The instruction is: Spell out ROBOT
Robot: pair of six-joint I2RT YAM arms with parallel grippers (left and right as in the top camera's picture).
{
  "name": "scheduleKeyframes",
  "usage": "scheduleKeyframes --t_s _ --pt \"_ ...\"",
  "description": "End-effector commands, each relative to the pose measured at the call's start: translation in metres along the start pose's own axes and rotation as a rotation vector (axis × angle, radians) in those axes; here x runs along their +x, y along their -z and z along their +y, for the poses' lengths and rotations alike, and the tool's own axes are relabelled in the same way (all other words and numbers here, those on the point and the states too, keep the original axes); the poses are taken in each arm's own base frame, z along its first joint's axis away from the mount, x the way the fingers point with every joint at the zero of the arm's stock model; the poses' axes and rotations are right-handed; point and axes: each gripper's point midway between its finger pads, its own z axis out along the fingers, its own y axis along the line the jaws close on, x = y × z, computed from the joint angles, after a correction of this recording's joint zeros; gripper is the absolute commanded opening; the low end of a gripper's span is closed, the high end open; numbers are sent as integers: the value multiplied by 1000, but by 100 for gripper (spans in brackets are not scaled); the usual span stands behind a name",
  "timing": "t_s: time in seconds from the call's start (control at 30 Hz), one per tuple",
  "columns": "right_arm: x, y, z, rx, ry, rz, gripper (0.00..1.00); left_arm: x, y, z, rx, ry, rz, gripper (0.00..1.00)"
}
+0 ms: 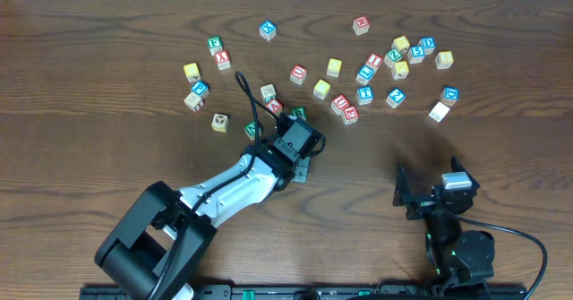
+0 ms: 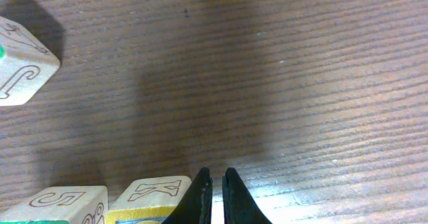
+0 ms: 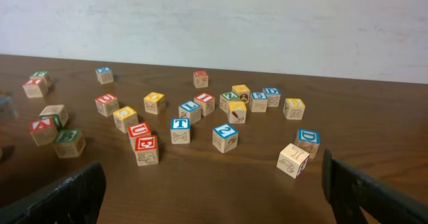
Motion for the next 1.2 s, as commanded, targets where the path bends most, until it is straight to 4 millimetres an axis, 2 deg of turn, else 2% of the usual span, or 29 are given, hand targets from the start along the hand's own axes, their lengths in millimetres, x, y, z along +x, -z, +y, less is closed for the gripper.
scheduleKeyframes --t_s 0.0,1.07,1.17 --pt "0 0 -1 3 11 0 99 -1 -1 4 -25 15 -7 8" --pt "0 0 -1 3 11 0 99 -6 -1 11 -65 80 -40 8" --pt "0 0 -1 3 11 0 99 -8 0 16 -95 93 -52 8"
